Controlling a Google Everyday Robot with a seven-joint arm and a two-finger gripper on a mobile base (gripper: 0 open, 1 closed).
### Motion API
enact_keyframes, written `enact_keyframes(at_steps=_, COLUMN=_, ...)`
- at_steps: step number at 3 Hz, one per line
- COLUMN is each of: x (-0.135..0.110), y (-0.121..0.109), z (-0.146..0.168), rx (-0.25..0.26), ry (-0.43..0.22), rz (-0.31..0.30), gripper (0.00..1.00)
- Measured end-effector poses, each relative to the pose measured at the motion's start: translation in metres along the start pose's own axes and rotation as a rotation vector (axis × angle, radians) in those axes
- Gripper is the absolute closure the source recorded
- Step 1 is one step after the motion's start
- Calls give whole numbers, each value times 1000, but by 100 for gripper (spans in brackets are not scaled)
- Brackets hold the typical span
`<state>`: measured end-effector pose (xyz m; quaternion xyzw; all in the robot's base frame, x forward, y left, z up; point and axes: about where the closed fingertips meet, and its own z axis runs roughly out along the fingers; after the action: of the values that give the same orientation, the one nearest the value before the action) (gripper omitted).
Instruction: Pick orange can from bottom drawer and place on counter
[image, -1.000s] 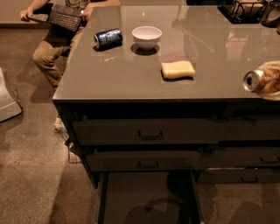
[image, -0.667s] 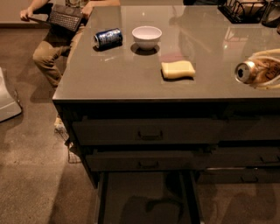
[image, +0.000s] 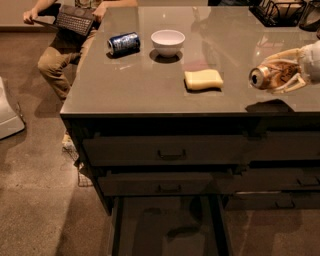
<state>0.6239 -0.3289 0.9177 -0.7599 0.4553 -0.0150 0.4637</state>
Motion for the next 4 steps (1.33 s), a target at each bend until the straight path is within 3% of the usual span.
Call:
enact_keyframes(at_steps=1, x=19, y=-8, z=14, rx=-7, ry=24, rz=74, gripper=100)
enact_keyframes(at_steps=2, x=35, y=-19, z=23, rx=21, ry=21, rz=168, gripper=100)
enact_keyframes(at_steps=4, x=40, y=-23, z=39, rx=33, ry=-41, rz=303, gripper=100)
